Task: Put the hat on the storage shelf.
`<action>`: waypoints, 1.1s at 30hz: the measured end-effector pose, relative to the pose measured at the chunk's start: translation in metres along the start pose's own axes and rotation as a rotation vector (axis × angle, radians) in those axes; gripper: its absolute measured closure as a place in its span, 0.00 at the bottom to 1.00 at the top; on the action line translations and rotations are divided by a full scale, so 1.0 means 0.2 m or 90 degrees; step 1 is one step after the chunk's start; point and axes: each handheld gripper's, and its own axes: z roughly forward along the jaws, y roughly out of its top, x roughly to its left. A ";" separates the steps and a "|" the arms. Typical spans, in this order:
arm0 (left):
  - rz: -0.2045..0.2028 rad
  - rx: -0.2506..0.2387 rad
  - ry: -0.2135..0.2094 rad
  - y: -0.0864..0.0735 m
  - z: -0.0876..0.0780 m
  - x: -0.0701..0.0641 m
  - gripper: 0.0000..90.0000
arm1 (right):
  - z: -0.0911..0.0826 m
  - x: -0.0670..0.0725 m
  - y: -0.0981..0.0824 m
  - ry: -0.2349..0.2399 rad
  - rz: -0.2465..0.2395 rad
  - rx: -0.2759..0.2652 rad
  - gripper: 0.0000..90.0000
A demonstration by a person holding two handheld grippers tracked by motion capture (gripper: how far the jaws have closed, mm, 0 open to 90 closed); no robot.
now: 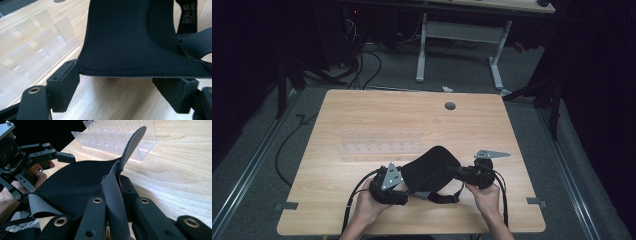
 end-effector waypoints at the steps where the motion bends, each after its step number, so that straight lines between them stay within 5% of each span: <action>1: 0.000 0.001 0.001 0.00 0.00 0.00 0.26 | 0.00 0.00 0.00 0.001 0.001 0.000 0.94; 14: 0.027 0.000 -0.004 0.02 0.00 -0.03 0.55 | 0.00 0.04 0.03 0.032 0.007 -0.014 0.94; 18: 0.039 0.007 0.001 0.03 0.01 -0.04 0.56 | 0.01 0.04 0.03 0.037 0.014 -0.015 0.94; 25: 0.022 0.016 -0.005 0.04 0.02 -0.04 0.62 | 0.02 0.09 0.05 0.035 0.000 -0.010 0.94; 33: 0.009 0.014 -0.062 0.07 -0.03 -0.06 0.83 | 0.01 0.05 0.07 0.060 0.016 -0.033 0.91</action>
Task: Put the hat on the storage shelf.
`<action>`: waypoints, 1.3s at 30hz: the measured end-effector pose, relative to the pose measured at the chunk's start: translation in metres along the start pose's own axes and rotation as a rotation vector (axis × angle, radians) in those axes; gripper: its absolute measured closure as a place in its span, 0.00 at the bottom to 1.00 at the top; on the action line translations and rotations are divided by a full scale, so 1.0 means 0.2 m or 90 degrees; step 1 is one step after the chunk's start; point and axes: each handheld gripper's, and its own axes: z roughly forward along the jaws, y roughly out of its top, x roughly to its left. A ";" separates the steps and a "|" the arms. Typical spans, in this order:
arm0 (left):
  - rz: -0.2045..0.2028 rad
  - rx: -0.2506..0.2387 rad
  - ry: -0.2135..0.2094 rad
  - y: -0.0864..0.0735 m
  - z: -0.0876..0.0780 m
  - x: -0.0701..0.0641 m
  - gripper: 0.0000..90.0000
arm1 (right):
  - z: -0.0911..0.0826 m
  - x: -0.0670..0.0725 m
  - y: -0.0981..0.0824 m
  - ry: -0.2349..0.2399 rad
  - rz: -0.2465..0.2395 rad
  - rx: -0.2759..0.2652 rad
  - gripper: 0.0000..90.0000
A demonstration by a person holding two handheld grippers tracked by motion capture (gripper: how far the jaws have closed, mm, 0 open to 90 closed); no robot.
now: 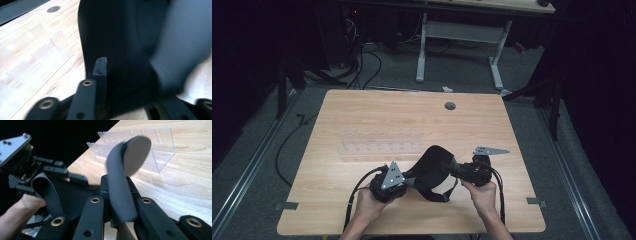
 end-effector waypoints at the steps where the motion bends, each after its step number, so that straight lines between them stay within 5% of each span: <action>1: 0.001 0.005 -0.010 0.00 0.00 -0.01 0.86 | 0.00 -0.01 0.00 -0.003 0.000 -0.002 0.90; 9: -0.010 0.025 -0.058 0.03 -0.02 -0.05 0.96 | -0.03 -0.02 0.02 -0.014 -0.003 -0.016 0.78; 17: -0.055 0.002 -0.055 0.07 -0.08 -0.01 0.96 | -0.11 -0.05 0.02 -0.045 -0.015 -0.044 0.61; 22: -0.081 -0.010 -0.046 0.09 -0.11 0.03 0.96 | -0.14 -0.11 -0.04 -0.119 -0.022 -0.023 0.56; 26: -0.106 -0.021 -0.041 0.10 -0.13 0.06 0.96 | -0.12 -0.19 -0.12 -0.206 -0.037 0.012 0.52; 27: -0.113 -0.025 -0.041 0.11 -0.14 0.07 0.96 | -0.11 -0.23 -0.16 -0.247 -0.037 0.029 0.51; 28: -0.117 -0.027 -0.039 0.11 -0.14 0.07 0.96 | -0.11 -0.23 -0.16 -0.247 -0.037 0.029 0.51; 29: -0.119 -0.029 -0.039 0.12 -0.14 0.08 0.96 | -0.10 -0.26 -0.20 -0.288 -0.040 0.044 0.51; 39: -0.139 -0.052 -0.025 0.15 -0.20 0.12 0.96 | -0.05 -0.34 -0.27 -0.410 -0.085 0.089 0.48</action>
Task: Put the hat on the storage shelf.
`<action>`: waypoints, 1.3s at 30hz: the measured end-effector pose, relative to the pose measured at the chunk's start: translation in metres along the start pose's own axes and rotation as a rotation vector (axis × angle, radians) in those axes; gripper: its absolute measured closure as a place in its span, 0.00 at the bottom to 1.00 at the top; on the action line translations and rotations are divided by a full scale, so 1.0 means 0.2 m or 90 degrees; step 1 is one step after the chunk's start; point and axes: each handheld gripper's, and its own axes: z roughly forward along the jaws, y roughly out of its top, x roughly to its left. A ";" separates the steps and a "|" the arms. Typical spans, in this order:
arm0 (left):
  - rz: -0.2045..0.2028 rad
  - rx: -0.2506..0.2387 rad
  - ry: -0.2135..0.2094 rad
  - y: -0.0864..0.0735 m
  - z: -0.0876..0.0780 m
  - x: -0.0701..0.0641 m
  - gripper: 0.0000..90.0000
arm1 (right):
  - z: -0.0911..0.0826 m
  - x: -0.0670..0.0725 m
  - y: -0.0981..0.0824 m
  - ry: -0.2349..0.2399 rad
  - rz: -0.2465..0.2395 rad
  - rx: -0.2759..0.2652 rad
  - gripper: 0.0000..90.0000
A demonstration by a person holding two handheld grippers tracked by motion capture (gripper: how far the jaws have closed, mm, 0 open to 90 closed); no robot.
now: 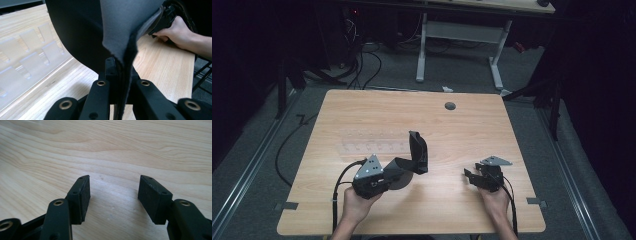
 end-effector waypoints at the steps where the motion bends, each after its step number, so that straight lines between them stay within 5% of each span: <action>1: -0.001 -0.003 0.001 0.01 -0.01 0.00 0.96 | 0.00 0.00 0.00 -0.009 -0.003 0.002 0.47; 6: -0.011 -0.027 0.009 0.04 -0.04 0.03 0.96 | 0.01 0.00 0.00 -0.033 -0.011 0.007 0.43; 39: -0.017 -0.113 0.080 0.27 -0.21 0.18 0.96 | 0.01 0.01 0.00 -0.030 -0.013 0.009 0.41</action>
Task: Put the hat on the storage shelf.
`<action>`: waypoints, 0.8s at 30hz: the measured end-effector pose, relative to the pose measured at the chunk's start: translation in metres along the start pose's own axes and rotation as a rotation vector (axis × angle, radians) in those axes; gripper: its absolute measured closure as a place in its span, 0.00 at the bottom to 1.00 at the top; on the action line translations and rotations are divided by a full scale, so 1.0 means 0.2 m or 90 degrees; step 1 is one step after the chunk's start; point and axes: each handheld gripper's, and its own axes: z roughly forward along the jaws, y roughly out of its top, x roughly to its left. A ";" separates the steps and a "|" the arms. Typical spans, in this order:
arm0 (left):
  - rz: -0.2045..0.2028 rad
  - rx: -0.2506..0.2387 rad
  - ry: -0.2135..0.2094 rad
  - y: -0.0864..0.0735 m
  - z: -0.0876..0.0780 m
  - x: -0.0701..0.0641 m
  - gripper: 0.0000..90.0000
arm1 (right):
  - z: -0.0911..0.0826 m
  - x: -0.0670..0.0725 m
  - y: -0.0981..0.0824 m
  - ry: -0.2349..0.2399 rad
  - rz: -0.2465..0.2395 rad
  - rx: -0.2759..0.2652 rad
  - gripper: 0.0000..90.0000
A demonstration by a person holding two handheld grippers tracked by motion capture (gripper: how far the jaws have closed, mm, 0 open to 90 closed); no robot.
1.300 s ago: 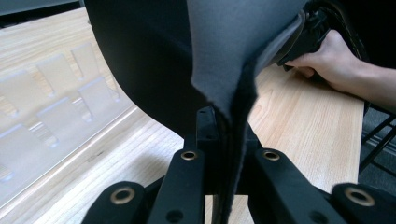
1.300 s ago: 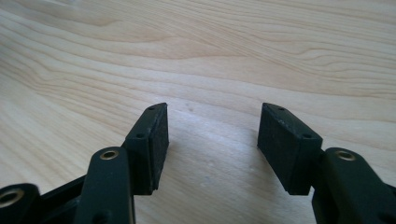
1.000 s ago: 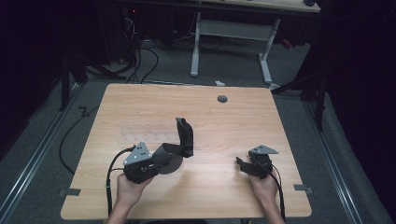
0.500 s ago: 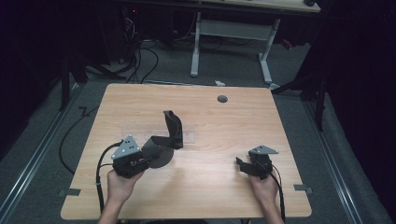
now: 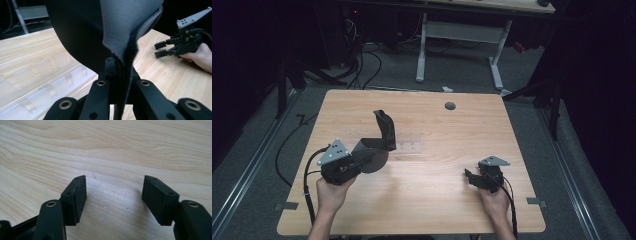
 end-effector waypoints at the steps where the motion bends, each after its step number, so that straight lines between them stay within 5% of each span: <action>1: -0.003 -0.006 0.002 0.01 0.00 0.01 0.96 | 0.00 0.00 0.00 0.000 0.000 0.000 0.41; 24: 0.018 -0.048 0.063 0.12 -0.08 0.12 0.95 | 0.00 0.00 0.00 0.000 0.001 0.000 0.41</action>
